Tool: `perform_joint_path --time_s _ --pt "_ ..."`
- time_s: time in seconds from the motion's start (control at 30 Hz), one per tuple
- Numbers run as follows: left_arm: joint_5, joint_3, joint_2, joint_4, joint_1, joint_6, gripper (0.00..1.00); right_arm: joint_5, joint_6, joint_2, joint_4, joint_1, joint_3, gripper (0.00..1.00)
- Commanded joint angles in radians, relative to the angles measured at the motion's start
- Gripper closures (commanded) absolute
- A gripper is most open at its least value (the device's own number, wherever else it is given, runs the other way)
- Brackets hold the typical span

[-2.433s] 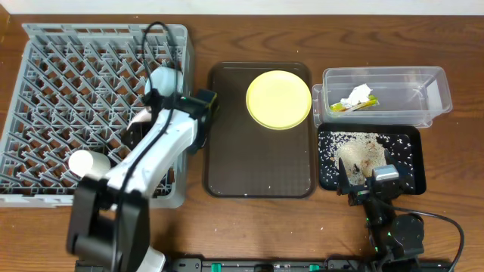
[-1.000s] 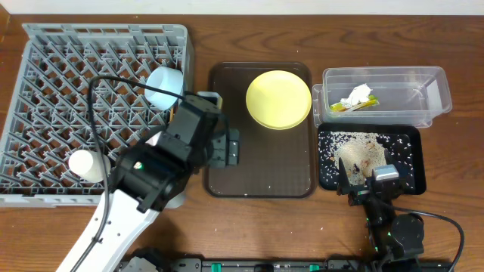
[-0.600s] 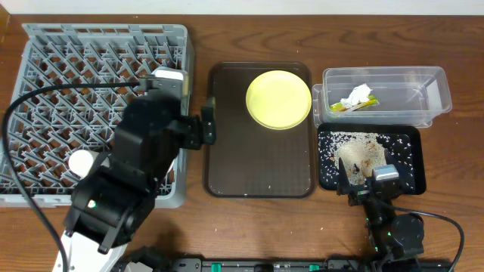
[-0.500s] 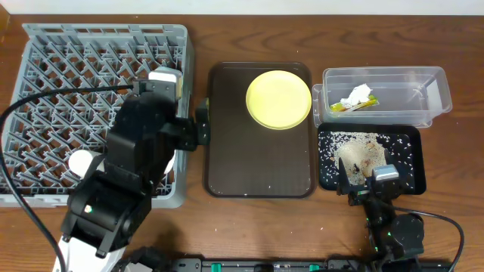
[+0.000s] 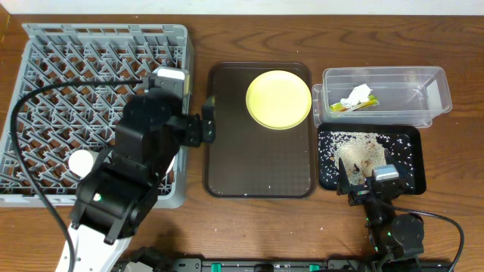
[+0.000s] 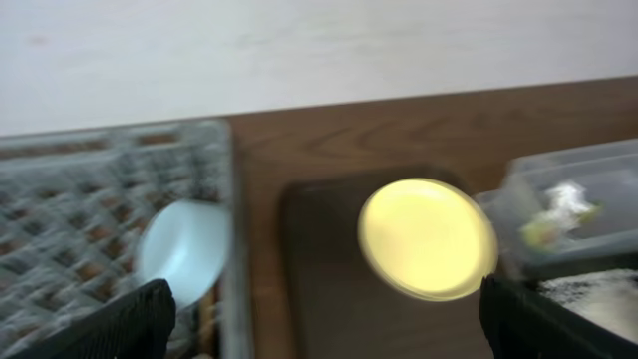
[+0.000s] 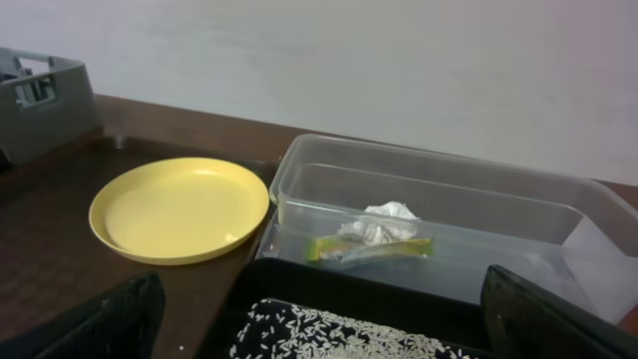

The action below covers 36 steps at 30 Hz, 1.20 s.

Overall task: Sort waste into correct bins and load items into the dishwasher
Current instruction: 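Reach the left gripper to the yellow plate edge and grasp it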

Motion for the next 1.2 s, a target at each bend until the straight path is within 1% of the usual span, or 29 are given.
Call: perform_joint_path --time_s 0.0,0.03,0.13,0.2,0.27,0.33,0.43,0.57,0.63,0.67,0.77,0.87,0.93,1.0,1.07,1.17 --pt "0.154 -0.007 0.034 0.050 0.003 -0.028 0.03 -0.003 0.012 -0.006 -0.001 -0.010 -0.004 0.01" --pt "0.164 -0.007 0.046 0.068 0.003 -0.028 0.03 -0.003 0.012 -0.006 -0.001 -0.010 -0.004 0.01" --pt "0.180 -0.007 0.078 0.059 0.003 -0.029 0.02 -0.003 0.012 -0.006 -0.001 -0.010 -0.004 0.01" --pt "0.295 -0.007 0.097 0.046 0.001 -0.045 0.02 -0.003 0.012 -0.006 -0.001 -0.010 -0.004 0.01" --pt "0.318 -0.012 0.134 0.120 -0.002 -0.047 0.02 -0.003 0.012 -0.006 -0.001 -0.010 -0.004 0.01" --pt "0.297 -0.010 0.193 0.163 -0.016 -0.047 0.02 -0.003 0.012 -0.006 -0.001 -0.010 -0.004 0.01" --pt "0.205 0.010 0.317 0.165 -0.046 -0.047 0.02 -0.003 0.012 -0.006 -0.001 -0.010 -0.004 0.01" --pt "0.197 0.065 0.509 0.126 -0.059 -0.049 0.02 -0.003 0.012 -0.006 -0.001 -0.010 -0.004 0.01" --pt "0.201 0.087 0.590 0.116 -0.044 -0.104 0.02 -0.003 0.012 -0.006 -0.001 -0.010 -0.004 0.01" --pt "0.218 0.096 0.624 0.119 -0.032 -0.139 0.02 -0.003 0.012 -0.006 -0.001 -0.010 -0.004 0.01" --pt "0.334 0.126 0.724 0.163 0.015 -0.185 0.00 -0.003 0.012 -0.006 -0.001 -0.010 -0.004 0.01" --pt "0.419 0.144 0.801 0.206 0.047 -0.199 0.01 -0.003 0.012 -0.006 -0.001 -0.010 -0.004 0.01" --pt "0.452 0.154 0.853 0.222 0.061 -0.206 0.05 -0.003 0.012 -0.006 -0.001 -0.010 -0.004 0.01" --pt "0.455 0.166 0.909 0.230 0.072 -0.236 0.10 -0.003 0.012 -0.006 -0.001 -0.010 -0.004 0.01" --pt "0.470 0.177 0.963 0.241 0.081 -0.274 0.12 -0.003 0.012 -0.006 -0.001 -0.010 -0.004 0.01" --pt "0.547 0.182 1.028 0.293 0.092 -0.314 0.15 -0.003 0.012 -0.006 -0.001 -0.010 -0.004 0.01"
